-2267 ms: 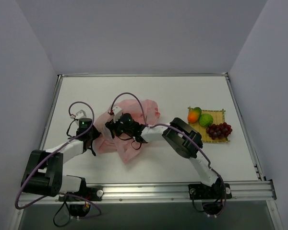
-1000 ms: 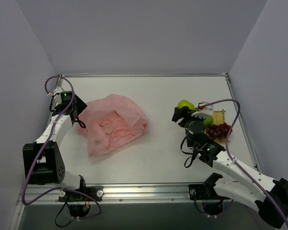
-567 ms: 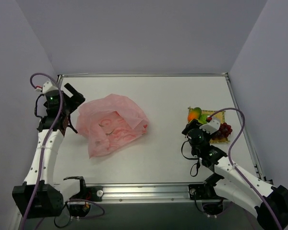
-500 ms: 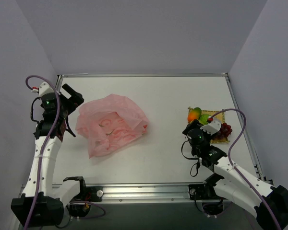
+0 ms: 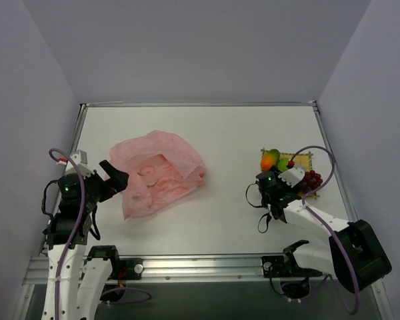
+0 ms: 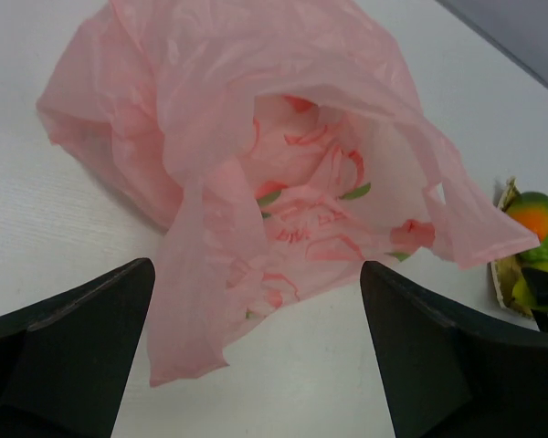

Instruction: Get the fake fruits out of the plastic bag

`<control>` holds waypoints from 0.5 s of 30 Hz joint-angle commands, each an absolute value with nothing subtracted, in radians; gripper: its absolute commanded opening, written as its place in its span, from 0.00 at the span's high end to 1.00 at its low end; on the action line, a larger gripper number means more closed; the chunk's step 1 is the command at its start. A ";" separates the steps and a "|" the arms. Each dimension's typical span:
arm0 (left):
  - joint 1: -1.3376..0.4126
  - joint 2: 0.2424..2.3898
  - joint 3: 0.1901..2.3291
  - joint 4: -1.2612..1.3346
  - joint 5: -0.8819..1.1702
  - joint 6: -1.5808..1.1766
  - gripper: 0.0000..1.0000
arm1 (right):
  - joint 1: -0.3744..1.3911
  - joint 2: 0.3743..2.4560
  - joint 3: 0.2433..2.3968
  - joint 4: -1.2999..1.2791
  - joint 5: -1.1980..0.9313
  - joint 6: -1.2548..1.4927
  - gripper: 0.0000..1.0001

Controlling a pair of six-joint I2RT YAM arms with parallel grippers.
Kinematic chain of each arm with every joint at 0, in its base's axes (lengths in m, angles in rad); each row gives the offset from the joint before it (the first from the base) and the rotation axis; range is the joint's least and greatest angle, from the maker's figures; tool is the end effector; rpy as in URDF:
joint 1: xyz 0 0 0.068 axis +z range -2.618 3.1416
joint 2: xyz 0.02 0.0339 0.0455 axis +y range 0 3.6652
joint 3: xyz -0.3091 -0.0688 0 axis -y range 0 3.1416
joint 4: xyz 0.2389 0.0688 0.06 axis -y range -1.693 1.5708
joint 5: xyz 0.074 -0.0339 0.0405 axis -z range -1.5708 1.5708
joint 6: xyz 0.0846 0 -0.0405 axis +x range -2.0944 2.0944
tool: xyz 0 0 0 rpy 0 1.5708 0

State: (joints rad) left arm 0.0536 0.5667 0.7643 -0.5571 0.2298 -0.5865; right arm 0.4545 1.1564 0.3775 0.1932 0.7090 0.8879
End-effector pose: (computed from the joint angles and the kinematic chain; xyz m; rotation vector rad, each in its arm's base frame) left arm 0.1289 -0.0124 0.3302 -0.4674 1.9073 -0.5748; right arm 0.2244 0.0484 0.1949 0.8043 1.8364 0.0864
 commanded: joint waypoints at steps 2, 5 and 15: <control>0.041 0.534 0.802 -0.640 0.334 -0.584 0.06 | 0.408 1.212 0.416 0.276 0.719 0.913 0.57; 0.029 0.540 0.815 -0.650 0.385 -0.575 0.06 | 0.391 1.229 0.414 0.307 0.704 0.900 0.50; 0.026 0.552 0.900 -0.813 0.359 -0.468 0.06 | 0.388 1.141 0.422 0.324 0.669 0.825 0.07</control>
State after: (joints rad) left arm 0.0319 0.5499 0.8227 -0.7383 0.3695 -0.5205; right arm 0.3931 1.1969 0.3840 0.2996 0.6571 0.8474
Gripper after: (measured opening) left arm 0.943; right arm 0.922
